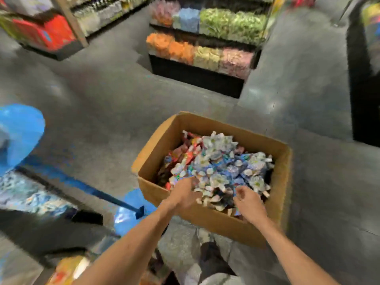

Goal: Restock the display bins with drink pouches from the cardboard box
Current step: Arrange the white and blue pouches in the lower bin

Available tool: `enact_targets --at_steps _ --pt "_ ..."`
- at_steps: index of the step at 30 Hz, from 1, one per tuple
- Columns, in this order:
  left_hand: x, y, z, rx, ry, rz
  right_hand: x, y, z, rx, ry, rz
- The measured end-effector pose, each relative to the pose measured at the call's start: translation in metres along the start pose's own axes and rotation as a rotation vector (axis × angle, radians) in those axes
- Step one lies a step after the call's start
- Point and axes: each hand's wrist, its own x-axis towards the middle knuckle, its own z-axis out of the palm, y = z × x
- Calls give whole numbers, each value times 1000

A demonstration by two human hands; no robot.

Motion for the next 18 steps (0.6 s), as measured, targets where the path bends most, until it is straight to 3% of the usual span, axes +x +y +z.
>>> enact_targets --at_steps 7,12,18 --pt "81 10 16 -293 -24 -343 84 -17 10 108 -263 116" --pt "104 16 32 -457 -102 -543 113 -17 21 102 -303 161" --pt "110 15 40 -590 -111 -735 122 -13 25 -98 -400 151"
